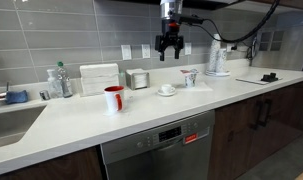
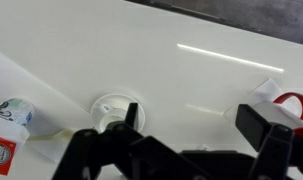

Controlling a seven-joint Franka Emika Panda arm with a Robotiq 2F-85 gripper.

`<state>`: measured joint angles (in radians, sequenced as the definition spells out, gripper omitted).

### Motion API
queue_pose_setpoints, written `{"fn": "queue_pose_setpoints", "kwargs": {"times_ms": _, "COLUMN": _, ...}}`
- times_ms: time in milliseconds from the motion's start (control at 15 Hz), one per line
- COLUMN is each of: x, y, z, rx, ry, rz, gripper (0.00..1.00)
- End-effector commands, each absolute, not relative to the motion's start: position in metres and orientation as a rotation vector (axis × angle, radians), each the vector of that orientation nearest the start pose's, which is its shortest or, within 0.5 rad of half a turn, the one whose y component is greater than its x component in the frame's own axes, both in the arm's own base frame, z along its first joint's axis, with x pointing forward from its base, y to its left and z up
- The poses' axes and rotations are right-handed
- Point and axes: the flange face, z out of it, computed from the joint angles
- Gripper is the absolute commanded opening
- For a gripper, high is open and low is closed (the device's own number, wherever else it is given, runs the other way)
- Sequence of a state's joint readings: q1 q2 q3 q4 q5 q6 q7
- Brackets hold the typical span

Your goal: Move the plate with the tea cup to the right a bit

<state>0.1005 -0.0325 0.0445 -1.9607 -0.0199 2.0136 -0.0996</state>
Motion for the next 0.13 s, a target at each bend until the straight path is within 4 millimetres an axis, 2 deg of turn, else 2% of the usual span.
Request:
{"fn": "queue_pose_setpoints", "kwargs": {"times_ms": 0, "x": 0.5515, "y": 0.0798, "z": 0.4947, "rx": -3.132, "ry": -0.398, "rz": -0.130, "gripper": 1.00}}
{"fn": "queue_pose_setpoints", "kwargs": {"times_ms": 67, "x": 0.5513, "y": 0.0798, "z": 0.4938, "rx": -3.132, "ry": -0.399, "rz": -0.127, "gripper": 1.00}}
